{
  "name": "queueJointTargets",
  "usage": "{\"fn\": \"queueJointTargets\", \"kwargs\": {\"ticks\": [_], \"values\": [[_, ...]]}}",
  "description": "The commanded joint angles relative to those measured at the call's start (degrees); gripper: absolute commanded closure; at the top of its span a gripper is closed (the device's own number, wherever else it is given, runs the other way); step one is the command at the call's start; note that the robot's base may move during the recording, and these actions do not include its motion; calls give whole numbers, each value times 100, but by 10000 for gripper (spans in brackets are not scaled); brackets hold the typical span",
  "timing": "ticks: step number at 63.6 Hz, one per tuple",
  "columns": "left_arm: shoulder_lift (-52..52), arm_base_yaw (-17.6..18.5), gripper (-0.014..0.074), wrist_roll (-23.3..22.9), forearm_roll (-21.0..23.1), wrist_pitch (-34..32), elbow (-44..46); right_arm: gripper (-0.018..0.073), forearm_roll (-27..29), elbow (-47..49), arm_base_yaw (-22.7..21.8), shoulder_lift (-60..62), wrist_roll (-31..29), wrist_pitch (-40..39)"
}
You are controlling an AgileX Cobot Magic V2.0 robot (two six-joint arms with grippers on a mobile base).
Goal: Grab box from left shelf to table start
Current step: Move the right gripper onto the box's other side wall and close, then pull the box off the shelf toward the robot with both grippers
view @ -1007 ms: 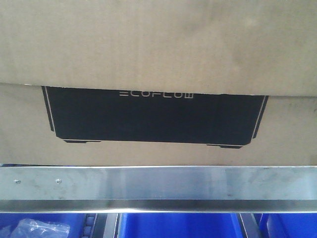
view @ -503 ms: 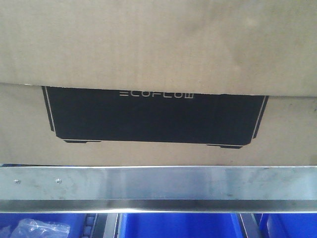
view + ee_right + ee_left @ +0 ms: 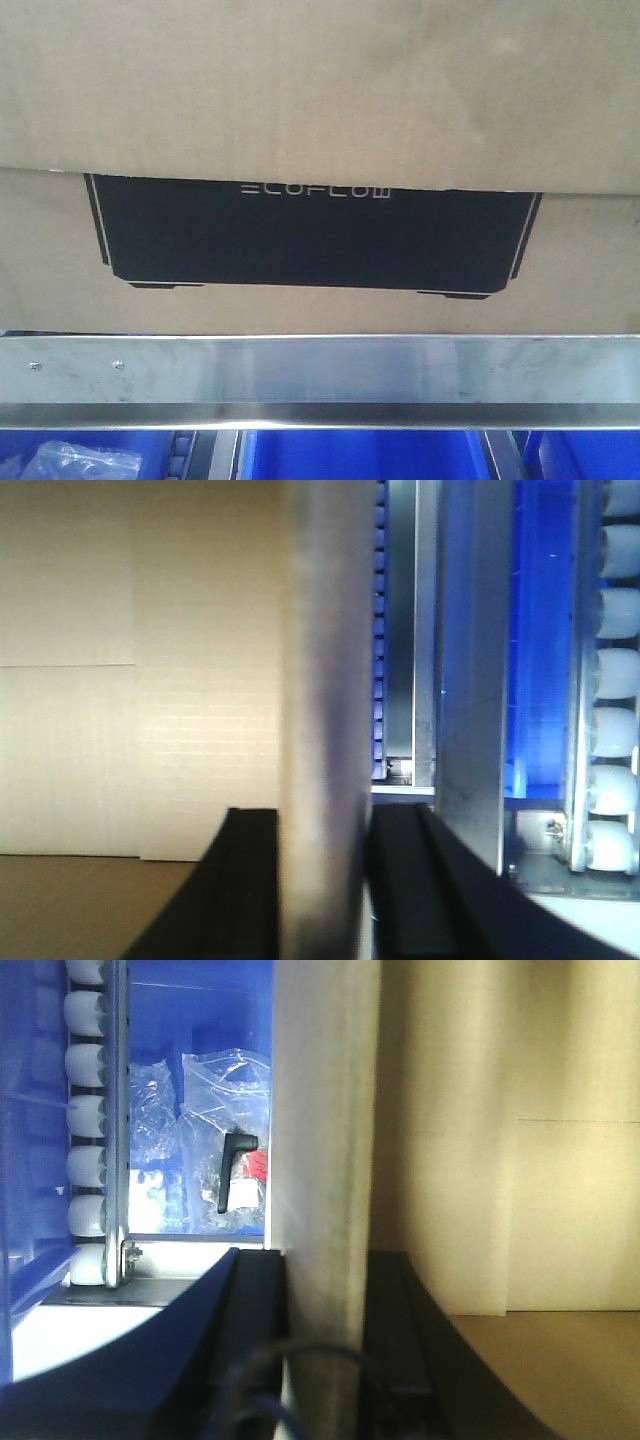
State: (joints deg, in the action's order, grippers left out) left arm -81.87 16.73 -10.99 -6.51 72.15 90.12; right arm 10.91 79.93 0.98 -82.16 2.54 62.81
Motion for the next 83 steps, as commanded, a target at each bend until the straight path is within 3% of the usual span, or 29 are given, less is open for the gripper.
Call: {"fn": "queueJointTargets", "kwargs": {"ticks": [1,6,18,83], "values": [[175,5,608,-52,211,452,148,253,68,141,2,184,-61,-189],[175,5,608,-52,211,452,148,288,68,141,2,184,-61,-145],[175,5,608,-52,211,452,148,520,68,141,2,184,-61,-38],[175,5,608,-52,211,373,148,503,68,141,2,184,-61,33]]}}
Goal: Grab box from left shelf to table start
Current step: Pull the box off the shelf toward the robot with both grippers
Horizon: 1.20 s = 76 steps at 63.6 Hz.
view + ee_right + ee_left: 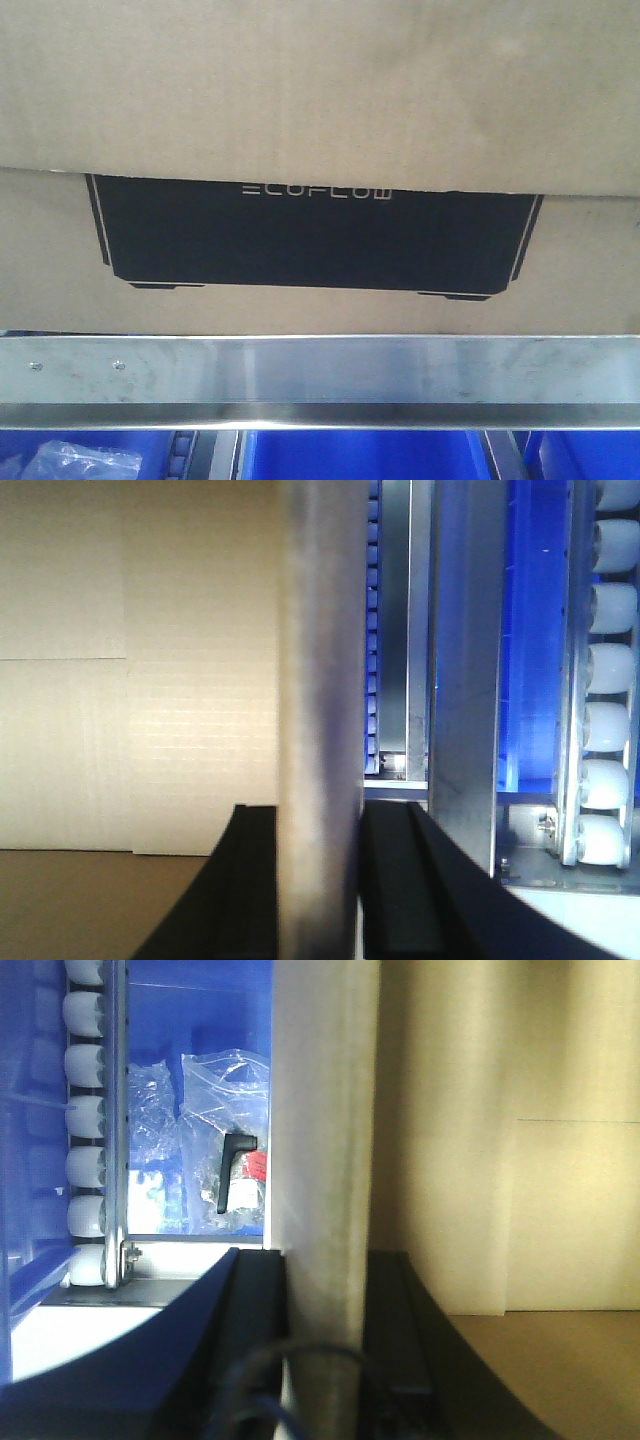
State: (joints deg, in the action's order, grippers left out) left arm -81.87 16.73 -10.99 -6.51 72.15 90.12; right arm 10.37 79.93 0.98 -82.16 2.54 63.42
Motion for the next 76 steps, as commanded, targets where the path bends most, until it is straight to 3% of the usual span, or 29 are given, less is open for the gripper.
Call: {"fn": "queueJointTargets", "kwargs": {"ticks": [1,34,76], "values": [[175,5,608,-52,211,341,148,503,122,141,2,184,-61,-27],[201,5,608,-52,434,278,168,503,116,233,2,212,-61,-88],[1349,5,608,-128,756,458,146,503,102,320,2,1420,-56,120]]}}
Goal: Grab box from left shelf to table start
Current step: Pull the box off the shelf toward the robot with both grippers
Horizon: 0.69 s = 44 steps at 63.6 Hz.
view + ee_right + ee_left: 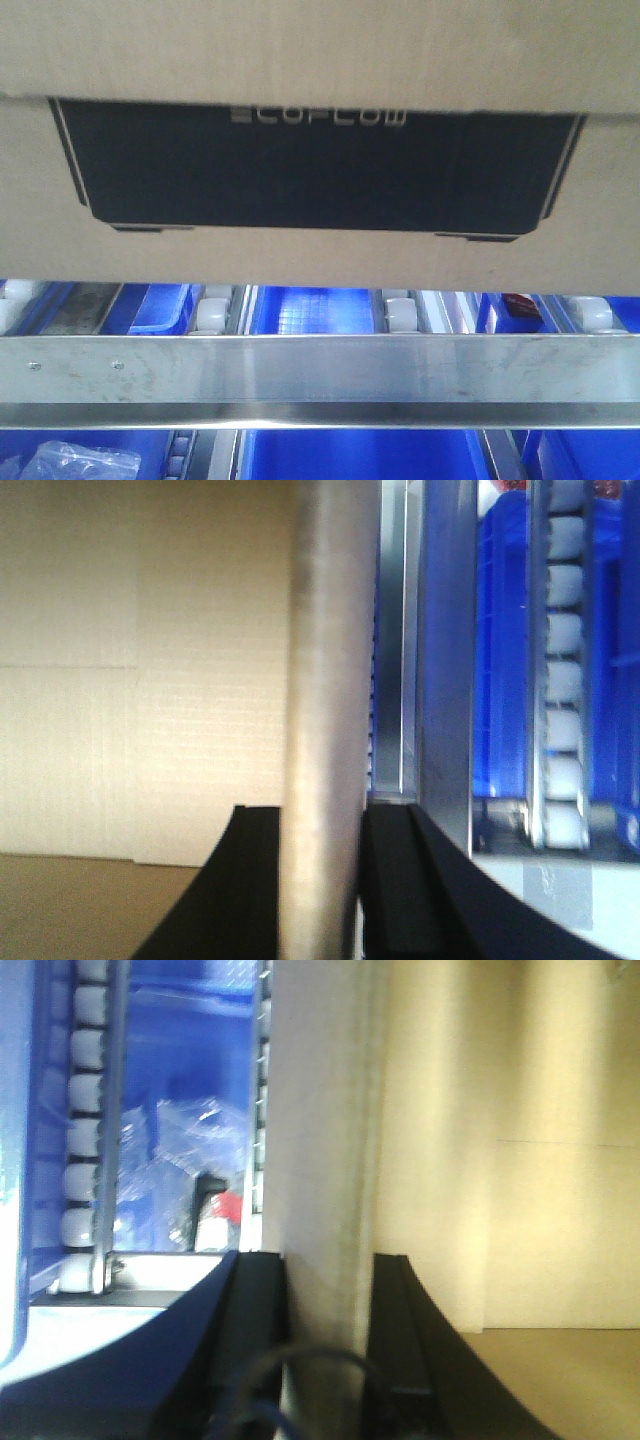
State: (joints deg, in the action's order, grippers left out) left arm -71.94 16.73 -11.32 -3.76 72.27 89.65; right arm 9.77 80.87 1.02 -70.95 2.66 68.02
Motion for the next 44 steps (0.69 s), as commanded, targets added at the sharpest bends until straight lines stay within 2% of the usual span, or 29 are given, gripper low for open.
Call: {"fn": "queueJointTargets", "kwargs": {"ticks": [1,9,26,44], "values": [[374,5,608,-95,481,446,193,503,163,221,-1,322,-68,-334],[680,5,608,-95,571,446,0,503,145,216,-1,516,-68,-226],[1722,5,608,-171,608,288,-1142,503,145,13,-1,1043,-68,-109],[2464,5,608,-207,681,444,-1293,503,156,-586,-1,2080,4,-97]]}}
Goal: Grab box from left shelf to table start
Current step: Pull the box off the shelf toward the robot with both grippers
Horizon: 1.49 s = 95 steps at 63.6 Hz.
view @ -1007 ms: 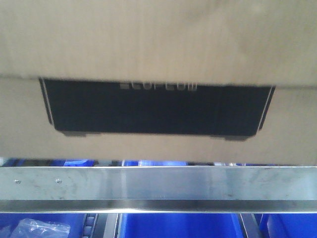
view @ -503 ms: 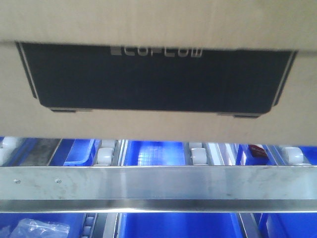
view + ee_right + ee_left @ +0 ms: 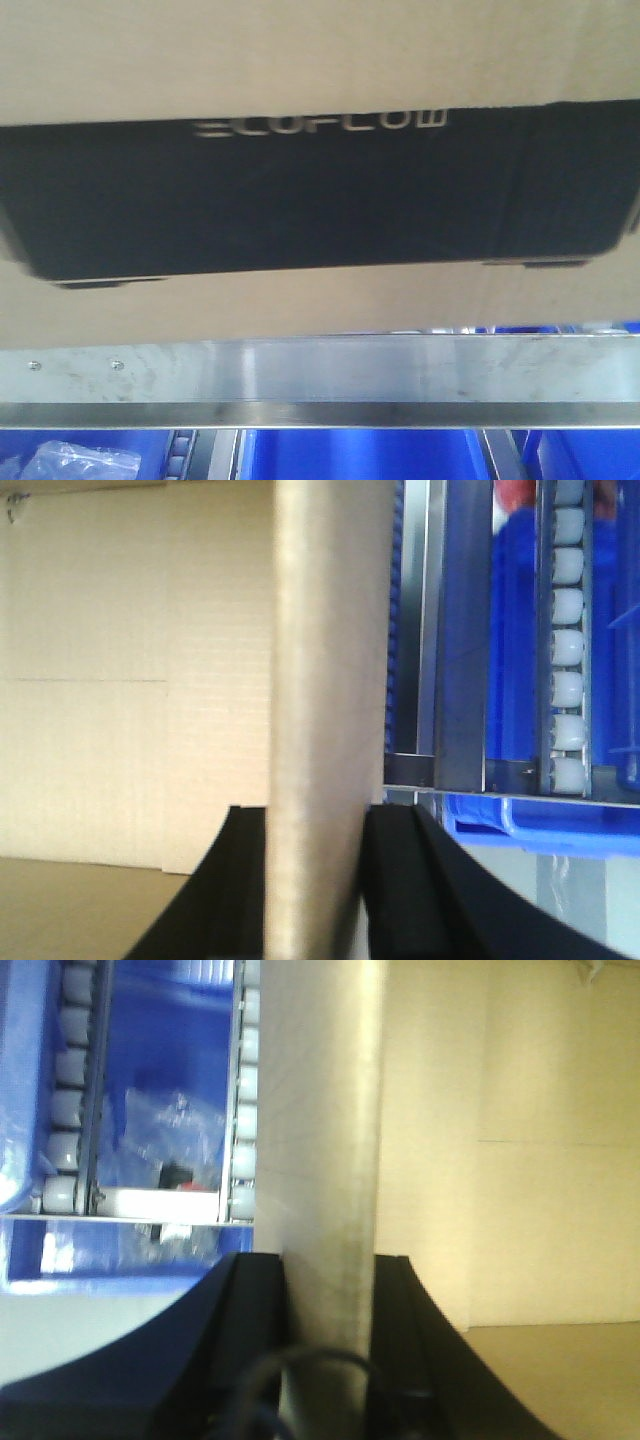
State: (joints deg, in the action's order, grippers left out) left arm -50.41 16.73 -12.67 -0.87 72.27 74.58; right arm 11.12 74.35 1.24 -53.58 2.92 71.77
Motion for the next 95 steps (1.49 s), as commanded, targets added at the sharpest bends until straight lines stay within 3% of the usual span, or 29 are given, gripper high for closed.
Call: {"fn": "queueJointTargets", "kwargs": {"ticks": [1,32,70,95], "values": [[366,5,608,-71,405,444,214,503,22,37,-23,391,-10,-471],[1272,5,608,-71,546,444,-131,503,86,-78,-23,1000,19,-206],[1325,5,608,-29,735,444,-301,503,86,-634,-23,1569,124,-320],[1325,5,608,-11,526,346,-301,503,86,-634,-23,1569,124,-320]]}}
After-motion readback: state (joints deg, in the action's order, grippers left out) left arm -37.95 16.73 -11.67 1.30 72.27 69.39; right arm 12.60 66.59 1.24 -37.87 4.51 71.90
